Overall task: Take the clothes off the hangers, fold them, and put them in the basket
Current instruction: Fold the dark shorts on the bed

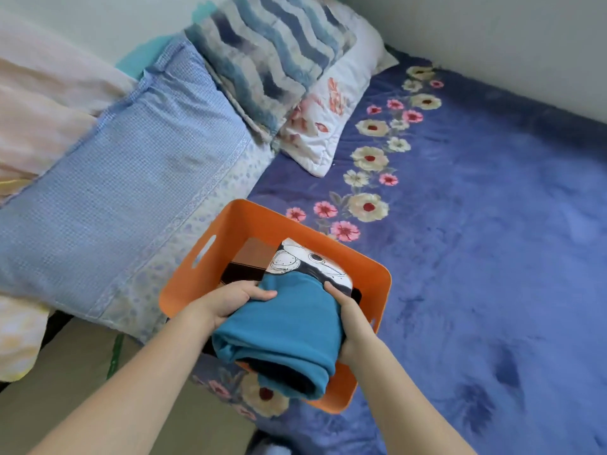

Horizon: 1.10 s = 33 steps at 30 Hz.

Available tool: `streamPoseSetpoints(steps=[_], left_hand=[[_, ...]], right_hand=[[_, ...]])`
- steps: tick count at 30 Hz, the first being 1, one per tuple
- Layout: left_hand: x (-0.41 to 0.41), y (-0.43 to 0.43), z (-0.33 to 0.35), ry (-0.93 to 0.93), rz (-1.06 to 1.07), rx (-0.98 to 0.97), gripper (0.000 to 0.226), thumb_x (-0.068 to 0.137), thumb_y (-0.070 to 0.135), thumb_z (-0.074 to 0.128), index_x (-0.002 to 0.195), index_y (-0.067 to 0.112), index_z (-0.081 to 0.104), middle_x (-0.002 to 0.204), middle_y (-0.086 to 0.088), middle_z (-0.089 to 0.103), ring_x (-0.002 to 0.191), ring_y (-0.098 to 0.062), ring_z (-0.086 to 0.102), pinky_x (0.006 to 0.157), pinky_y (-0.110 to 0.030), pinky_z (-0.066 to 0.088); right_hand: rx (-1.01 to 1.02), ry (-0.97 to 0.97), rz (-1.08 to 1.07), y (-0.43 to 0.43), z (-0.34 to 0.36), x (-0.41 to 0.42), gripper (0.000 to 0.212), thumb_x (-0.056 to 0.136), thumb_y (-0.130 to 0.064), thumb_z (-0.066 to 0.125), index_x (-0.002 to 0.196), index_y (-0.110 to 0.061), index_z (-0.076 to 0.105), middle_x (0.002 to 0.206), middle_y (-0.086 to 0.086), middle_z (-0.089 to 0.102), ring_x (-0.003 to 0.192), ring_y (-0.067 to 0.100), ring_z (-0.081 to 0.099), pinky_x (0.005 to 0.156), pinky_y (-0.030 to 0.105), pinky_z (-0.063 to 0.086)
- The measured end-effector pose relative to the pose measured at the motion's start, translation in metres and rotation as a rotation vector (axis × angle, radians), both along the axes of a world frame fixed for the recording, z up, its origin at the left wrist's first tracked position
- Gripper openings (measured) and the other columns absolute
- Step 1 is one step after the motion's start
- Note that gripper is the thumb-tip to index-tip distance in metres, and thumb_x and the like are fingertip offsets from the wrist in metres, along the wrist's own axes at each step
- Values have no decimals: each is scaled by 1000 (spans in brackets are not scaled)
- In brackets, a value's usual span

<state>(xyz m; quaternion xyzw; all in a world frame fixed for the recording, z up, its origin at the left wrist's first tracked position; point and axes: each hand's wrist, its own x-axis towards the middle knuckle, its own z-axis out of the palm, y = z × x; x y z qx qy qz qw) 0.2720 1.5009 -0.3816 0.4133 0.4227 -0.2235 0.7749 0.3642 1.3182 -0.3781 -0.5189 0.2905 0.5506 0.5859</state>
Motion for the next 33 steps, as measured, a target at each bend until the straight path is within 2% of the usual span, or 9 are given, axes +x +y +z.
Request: streamPoseSetpoints(steps=[4, 7, 9, 12, 16, 21, 25, 29, 33], left_hand=[[27, -1, -34, 44, -89, 27, 44, 62, -2, 59, 103, 9, 71, 101, -18, 71, 83, -33, 68, 75, -37, 56], [40, -8, -67, 78, -114, 115, 76, 42, -4, 48, 112, 19, 65, 85, -7, 72, 76, -28, 66, 63, -29, 53], [41, -11, -93, 95, -141, 224, 84, 37, -2, 49, 115, 26, 63, 94, -2, 73, 89, -27, 65, 69, -32, 56], [48, -18, -120, 158, -203, 323, 72, 41, 2, 54, 109, 24, 60, 103, -6, 70, 97, -27, 61, 84, -39, 56], [57, -29, -135, 238, -243, 364, 40, 67, -12, 52, 103, 8, 57, 89, -9, 62, 82, -25, 55, 66, -26, 45], [63, -33, -151, 272, -269, 346, 33, 73, -15, 43, 96, 7, 53, 81, -9, 56, 73, -20, 49, 63, -25, 40], [59, -32, -155, 200, -273, 347, 56, 74, -17, 39, 122, 8, 51, 85, -8, 59, 72, -16, 49, 53, -21, 39], [57, -35, -160, 128, -243, 361, 64, 74, -20, 37, 128, 13, 48, 90, -2, 55, 75, -10, 47, 51, -13, 40], [52, -37, -177, 51, -244, 354, 76, 72, -19, 38, 135, 23, 46, 103, 4, 57, 88, -13, 54, 71, -28, 50]], right_hand=[[-71, 4, -138, -2, -24, 8, 34, 82, -37, 73, 104, -11, 73, 96, 12, 75, 93, 30, 71, 84, 39, 54], [-157, 35, -158, -2, -51, 13, 31, 79, -23, 74, 107, -8, 73, 97, 12, 75, 95, 30, 71, 89, 40, 54], [-217, 57, -167, -1, -69, 11, 37, 75, -16, 76, 110, -6, 71, 97, 13, 75, 95, 31, 71, 89, 40, 54], [-321, 17, -220, 3, -97, 12, 54, 63, -15, 83, 114, -6, 67, 98, 10, 75, 93, 31, 71, 90, 43, 54], [-511, -240, -174, 4, -114, 7, 38, 80, -10, 77, 114, -10, 61, 104, 3, 67, 102, 27, 62, 92, 34, 48], [-860, -895, 378, 13, -111, -2, 63, 80, -3, 63, 139, -10, 40, 134, 10, 49, 126, 29, 44, 100, 39, 41], [-648, -1626, 837, 30, -113, 13, 56, 89, -11, 54, 142, -25, 42, 151, 4, 38, 141, 24, 29, 108, 41, 30], [-563, -1556, 1384, 24, -159, 45, 53, 99, -30, 30, 152, -27, 30, 161, 1, 24, 150, 23, 12, 120, 42, 18], [-603, -1462, 1521, 23, -186, 48, 55, 98, -30, 30, 152, -24, 30, 160, 4, 25, 149, 24, 6, 118, 39, 4]])
